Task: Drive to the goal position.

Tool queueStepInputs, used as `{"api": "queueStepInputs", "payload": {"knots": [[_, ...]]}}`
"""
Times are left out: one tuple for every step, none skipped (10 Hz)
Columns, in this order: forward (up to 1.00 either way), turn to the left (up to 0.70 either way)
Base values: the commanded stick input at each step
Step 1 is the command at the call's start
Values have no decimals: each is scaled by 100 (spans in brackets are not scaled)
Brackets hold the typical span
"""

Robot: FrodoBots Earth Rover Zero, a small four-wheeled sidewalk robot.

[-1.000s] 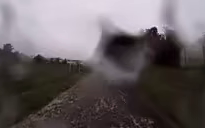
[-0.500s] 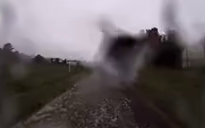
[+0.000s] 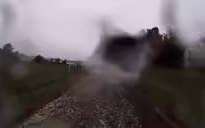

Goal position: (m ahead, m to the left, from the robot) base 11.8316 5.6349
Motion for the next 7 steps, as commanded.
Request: {"api": "queueStepInputs", "payload": {"knots": [[70, -2], [70, 0], [70, 0], [70, 0], [70, 0], [70, 0], [70, 0]]}}
